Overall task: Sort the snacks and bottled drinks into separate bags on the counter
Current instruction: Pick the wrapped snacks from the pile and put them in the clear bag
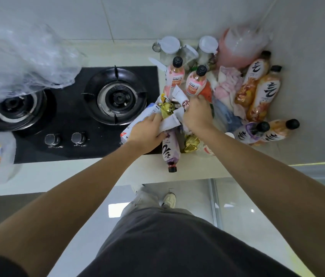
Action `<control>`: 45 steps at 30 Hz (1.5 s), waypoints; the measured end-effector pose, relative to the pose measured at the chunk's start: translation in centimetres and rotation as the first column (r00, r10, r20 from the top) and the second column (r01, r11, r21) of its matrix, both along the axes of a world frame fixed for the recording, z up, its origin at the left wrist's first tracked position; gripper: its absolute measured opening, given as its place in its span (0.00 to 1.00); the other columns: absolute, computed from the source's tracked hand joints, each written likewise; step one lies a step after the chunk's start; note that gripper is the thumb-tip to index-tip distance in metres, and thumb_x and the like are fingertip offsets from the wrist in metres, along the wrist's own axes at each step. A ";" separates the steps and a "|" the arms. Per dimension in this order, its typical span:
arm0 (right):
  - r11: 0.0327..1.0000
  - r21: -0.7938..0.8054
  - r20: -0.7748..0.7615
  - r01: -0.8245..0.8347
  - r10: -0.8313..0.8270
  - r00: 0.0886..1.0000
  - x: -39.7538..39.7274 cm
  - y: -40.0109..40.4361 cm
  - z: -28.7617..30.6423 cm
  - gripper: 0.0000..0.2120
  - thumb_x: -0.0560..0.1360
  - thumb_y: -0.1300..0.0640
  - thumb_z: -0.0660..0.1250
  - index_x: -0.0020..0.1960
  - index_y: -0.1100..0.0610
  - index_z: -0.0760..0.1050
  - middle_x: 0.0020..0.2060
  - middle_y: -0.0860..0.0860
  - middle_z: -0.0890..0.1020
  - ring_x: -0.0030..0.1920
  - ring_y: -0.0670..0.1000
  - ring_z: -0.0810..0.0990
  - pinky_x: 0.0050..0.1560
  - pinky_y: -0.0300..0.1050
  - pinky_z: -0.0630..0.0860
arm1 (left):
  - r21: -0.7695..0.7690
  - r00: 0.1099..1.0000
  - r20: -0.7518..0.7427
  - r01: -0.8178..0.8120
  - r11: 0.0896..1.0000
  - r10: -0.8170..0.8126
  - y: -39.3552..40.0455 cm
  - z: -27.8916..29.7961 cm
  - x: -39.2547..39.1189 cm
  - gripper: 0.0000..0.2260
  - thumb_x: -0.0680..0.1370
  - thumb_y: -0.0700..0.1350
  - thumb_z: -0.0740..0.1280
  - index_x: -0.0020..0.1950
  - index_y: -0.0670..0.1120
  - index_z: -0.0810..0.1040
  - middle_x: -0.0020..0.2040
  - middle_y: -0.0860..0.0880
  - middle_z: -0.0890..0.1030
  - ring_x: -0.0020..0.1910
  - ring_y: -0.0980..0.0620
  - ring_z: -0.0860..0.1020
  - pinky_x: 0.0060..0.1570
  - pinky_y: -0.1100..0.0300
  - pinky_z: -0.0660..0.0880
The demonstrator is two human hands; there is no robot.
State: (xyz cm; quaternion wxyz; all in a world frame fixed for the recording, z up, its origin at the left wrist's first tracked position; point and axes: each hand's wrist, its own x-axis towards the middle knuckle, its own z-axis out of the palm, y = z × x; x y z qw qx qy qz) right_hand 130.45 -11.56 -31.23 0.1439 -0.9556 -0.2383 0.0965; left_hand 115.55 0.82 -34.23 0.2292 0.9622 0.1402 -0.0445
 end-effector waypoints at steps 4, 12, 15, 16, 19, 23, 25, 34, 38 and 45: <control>0.991 0.111 -0.031 -0.070 0.074 0.997 -1.9 1.2 0.8 0.13 0.78 0.67 0.64 0.62 0.66 0.75 0.57 0.61 0.79 0.58 0.62 0.79 0.58 0.55 0.75 | 0.032 0.990 0.020 -0.142 0.989 0.141 1.2 2.3 -3.6 0.18 0.78 0.50 0.66 0.64 0.45 0.68 0.60 0.46 0.75 0.56 0.41 0.77 0.42 0.51 0.69; 0.961 0.181 -0.148 -0.211 0.238 0.960 -9.2 6.8 0.8 0.05 0.80 0.64 0.64 0.55 0.61 0.76 0.52 0.60 0.81 0.55 0.63 0.79 0.50 0.56 0.76 | 0.090 0.882 0.025 -0.471 0.878 0.471 5.6 4.8 -14.3 0.12 0.80 0.52 0.64 0.55 0.47 0.67 0.51 0.48 0.77 0.45 0.43 0.78 0.39 0.51 0.68; 0.934 0.219 -0.164 -0.282 0.321 0.933 -12.6 9.6 0.7 0.04 0.81 0.63 0.64 0.54 0.62 0.75 0.51 0.60 0.81 0.54 0.62 0.78 0.47 0.52 0.71 | 0.110 0.831 0.015 -0.554 0.825 0.556 7.9 5.0 -18.2 0.11 0.80 0.53 0.64 0.52 0.48 0.66 0.47 0.50 0.77 0.42 0.44 0.77 0.39 0.51 0.71; 0.925 0.232 -0.180 -0.300 0.344 0.922 -13.8 10.5 0.5 0.04 0.80 0.63 0.64 0.54 0.62 0.75 0.52 0.60 0.81 0.54 0.62 0.78 0.48 0.53 0.71 | 0.123 0.817 0.006 -0.573 0.810 0.577 8.7 4.8 -19.4 0.11 0.80 0.53 0.63 0.53 0.48 0.66 0.46 0.50 0.77 0.40 0.44 0.77 0.38 0.51 0.71; 0.911 0.267 -0.231 -0.314 0.377 0.897 -17.5 14.0 0.2 0.04 0.80 0.63 0.65 0.54 0.61 0.76 0.51 0.60 0.82 0.54 0.62 0.78 0.46 0.50 0.67 | 0.171 0.788 -0.028 -0.602 0.780 0.615 11.3 4.7 -23.1 0.13 0.79 0.55 0.63 0.56 0.48 0.66 0.44 0.49 0.79 0.37 0.44 0.77 0.34 0.53 0.69; 0.885 0.271 -0.279 -0.379 0.449 0.849 -23.1 19.6 0.2 0.03 0.80 0.61 0.64 0.53 0.60 0.76 0.47 0.58 0.82 0.48 0.60 0.77 0.45 0.50 0.68 | 0.143 0.749 -0.057 -0.648 0.748 0.660 16.1 3.8 -28.4 0.13 0.80 0.56 0.62 0.55 0.48 0.66 0.44 0.48 0.80 0.35 0.45 0.77 0.33 0.53 0.69; 0.876 0.265 -0.299 -0.402 0.471 0.830 -26.2 22.9 0.2 0.02 0.80 0.60 0.63 0.51 0.58 0.75 0.45 0.56 0.82 0.47 0.61 0.79 0.46 0.53 0.74 | 0.156 0.741 -0.071 -0.653 0.741 0.667 19.1 3.2 -31.4 0.14 0.80 0.55 0.62 0.57 0.47 0.67 0.45 0.45 0.80 0.39 0.42 0.78 0.35 0.52 0.69; 0.878 0.189 -0.408 -0.440 0.477 0.778 -39.5 37.3 -1.6 0.05 0.79 0.60 0.64 0.51 0.57 0.79 0.44 0.53 0.81 0.46 0.57 0.78 0.41 0.47 0.68 | 0.168 0.630 -0.137 -0.746 0.644 0.765 33.1 0.7 -44.3 0.15 0.79 0.54 0.62 0.56 0.43 0.69 0.50 0.42 0.82 0.48 0.37 0.81 0.38 0.52 0.68; 0.900 0.186 -0.476 -0.395 0.434 0.765 -44.0 42.7 -2.9 0.07 0.77 0.62 0.65 0.50 0.58 0.81 0.45 0.54 0.83 0.46 0.57 0.80 0.42 0.45 0.69 | 0.165 0.581 -0.176 -0.778 0.606 0.794 38.4 -0.8 -47.3 0.16 0.79 0.52 0.61 0.59 0.41 0.69 0.53 0.41 0.81 0.50 0.36 0.80 0.41 0.51 0.69; 0.933 0.129 -0.488 -0.337 0.356 0.797 -47.6 48.7 -4.5 0.07 0.77 0.65 0.63 0.47 0.60 0.80 0.40 0.54 0.80 0.41 0.57 0.77 0.30 0.43 0.64 | 0.098 0.574 -0.208 -0.793 0.601 0.792 44.1 -2.7 -47.6 0.18 0.81 0.57 0.62 0.58 0.42 0.70 0.52 0.42 0.80 0.50 0.39 0.79 0.42 0.51 0.70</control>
